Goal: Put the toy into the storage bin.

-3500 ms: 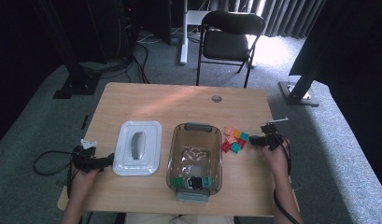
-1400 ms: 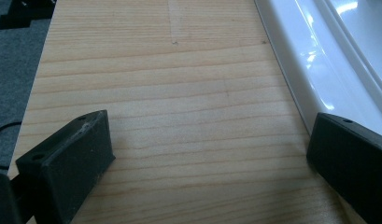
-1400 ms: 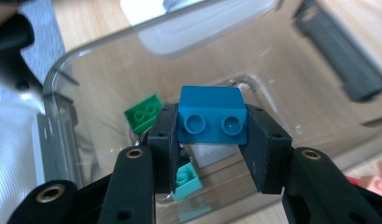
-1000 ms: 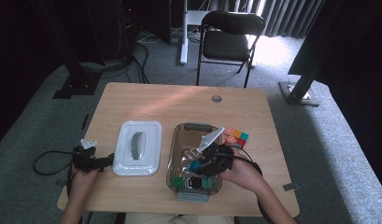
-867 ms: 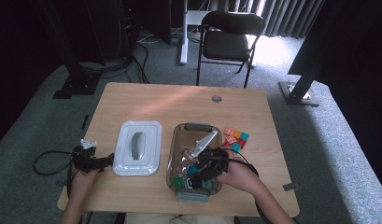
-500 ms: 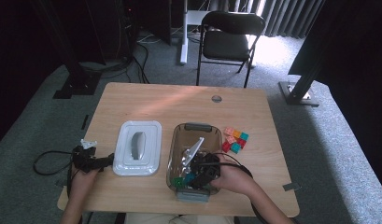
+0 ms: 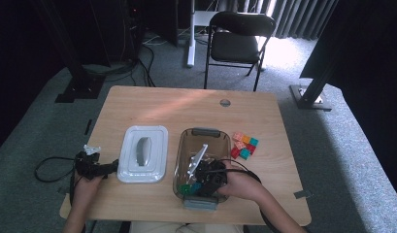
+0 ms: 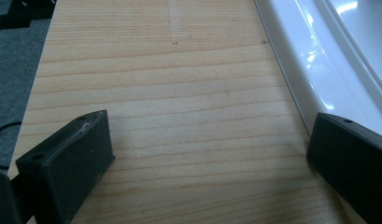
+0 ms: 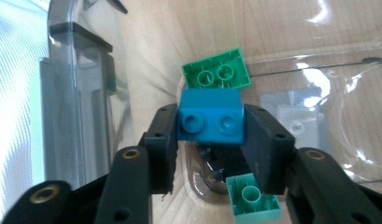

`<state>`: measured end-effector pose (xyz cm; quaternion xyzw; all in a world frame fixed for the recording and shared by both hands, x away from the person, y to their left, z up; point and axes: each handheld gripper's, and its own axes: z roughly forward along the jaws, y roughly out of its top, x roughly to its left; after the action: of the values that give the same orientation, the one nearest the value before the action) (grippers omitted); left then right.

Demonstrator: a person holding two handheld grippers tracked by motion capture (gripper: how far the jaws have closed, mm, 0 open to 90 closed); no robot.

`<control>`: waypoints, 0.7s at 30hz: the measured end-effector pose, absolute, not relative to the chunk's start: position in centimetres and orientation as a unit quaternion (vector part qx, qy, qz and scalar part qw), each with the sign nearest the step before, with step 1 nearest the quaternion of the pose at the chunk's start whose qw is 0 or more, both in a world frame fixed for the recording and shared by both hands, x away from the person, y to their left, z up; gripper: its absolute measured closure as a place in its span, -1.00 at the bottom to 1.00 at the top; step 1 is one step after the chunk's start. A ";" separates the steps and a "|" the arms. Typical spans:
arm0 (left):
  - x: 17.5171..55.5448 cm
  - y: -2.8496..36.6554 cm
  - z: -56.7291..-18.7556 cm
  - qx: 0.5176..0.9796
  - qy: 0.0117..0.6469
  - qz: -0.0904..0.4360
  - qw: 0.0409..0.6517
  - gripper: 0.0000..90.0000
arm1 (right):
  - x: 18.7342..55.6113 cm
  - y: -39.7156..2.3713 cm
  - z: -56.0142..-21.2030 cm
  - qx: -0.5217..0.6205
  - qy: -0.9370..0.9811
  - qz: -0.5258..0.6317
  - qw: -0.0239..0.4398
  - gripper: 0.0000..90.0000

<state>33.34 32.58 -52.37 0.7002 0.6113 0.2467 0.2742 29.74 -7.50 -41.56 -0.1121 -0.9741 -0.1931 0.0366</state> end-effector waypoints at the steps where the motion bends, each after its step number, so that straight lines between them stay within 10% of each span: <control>1: 33.3 32.6 -52.4 0.700 0.611 0.247 0.274 -0.98 | 29.8 -7.6 -41.5 -0.115 -0.973 -0.194 0.036 0.22; 21: 33.3 32.6 -52.4 0.700 0.611 0.247 0.274 -0.98 | 30.9 -14.3 -37.1 -0.203 -0.937 -0.285 -0.003 0.22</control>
<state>33.34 32.58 -52.37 0.7002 0.6112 0.2467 0.2743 30.92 -14.29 -37.09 -0.2031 -0.9367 -0.2852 -0.0033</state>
